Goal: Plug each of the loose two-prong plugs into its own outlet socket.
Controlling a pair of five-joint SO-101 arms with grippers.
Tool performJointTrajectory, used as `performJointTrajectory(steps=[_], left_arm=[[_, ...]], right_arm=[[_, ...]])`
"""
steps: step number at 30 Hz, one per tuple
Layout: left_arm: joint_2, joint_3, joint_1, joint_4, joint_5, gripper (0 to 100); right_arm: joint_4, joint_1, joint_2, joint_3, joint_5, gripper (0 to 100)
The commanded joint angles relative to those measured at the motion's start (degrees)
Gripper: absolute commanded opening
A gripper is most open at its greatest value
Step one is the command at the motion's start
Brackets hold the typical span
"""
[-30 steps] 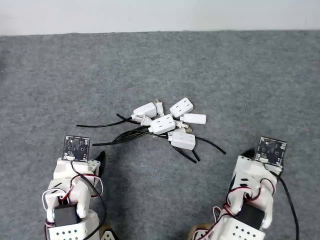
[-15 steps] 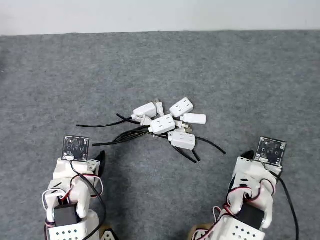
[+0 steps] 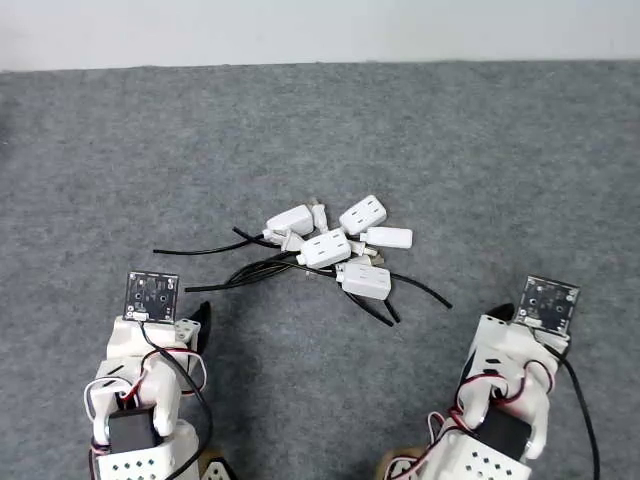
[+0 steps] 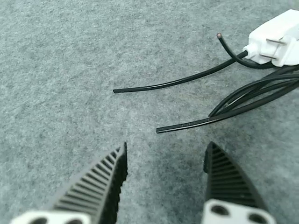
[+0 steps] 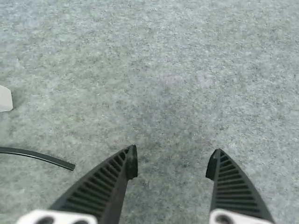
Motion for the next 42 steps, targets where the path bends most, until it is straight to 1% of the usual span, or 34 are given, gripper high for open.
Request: performJointTrajectory(steps=[1,11,15,18,21,24,28,30,36,38,40,42], left_arm=[[-0.3,-0.9,0.2,-0.9,0.7,25],[-0.3,-0.9,0.2,-1.0,0.7,25],[-0.3,-0.9,0.2,-1.0,0.7,25],[-0.3,-0.9,0.2,-0.9,0.7,25],[-0.3,-0.9,0.2,-0.8,0.7,25],[-0.3,-0.9,0.2,-0.8,0.7,25],[-0.3,-0.9,0.2,-0.7,0.7,25],[-0.3,-0.9,0.2,-0.7,0.7,25],[-0.3,-0.9,0.2,-0.8,0.7,25],[-0.3,-0.9,0.2,-0.8,0.7,25],[-0.3,-0.9,0.2,-0.8,0.7,25],[-0.3,-0.9,0.2,-0.8,0.7,25]], right_arm=[[0.2,0.7,-0.7,1.0,-0.1,23.8],[0.5,0.7,0.0,1.0,0.0,23.8],[5.2,0.3,-0.7,1.0,0.0,24.0],[2.8,0.7,-0.7,1.0,0.2,24.0],[0.7,1.3,-0.7,1.0,2.3,23.7],[0.4,1.3,-0.7,1.0,2.3,23.6],[0.0,0.8,-0.7,1.0,2.3,19.1],[-0.5,0.8,-0.2,1.0,2.3,20.1],[-0.1,1.1,0.0,1.1,2.4,27.8],[-0.1,1.0,0.0,1.1,2.3,28.5],[-0.1,1.0,0.0,1.1,2.3,25.2],[-0.2,1.2,0.0,1.1,2.3,16.1]])
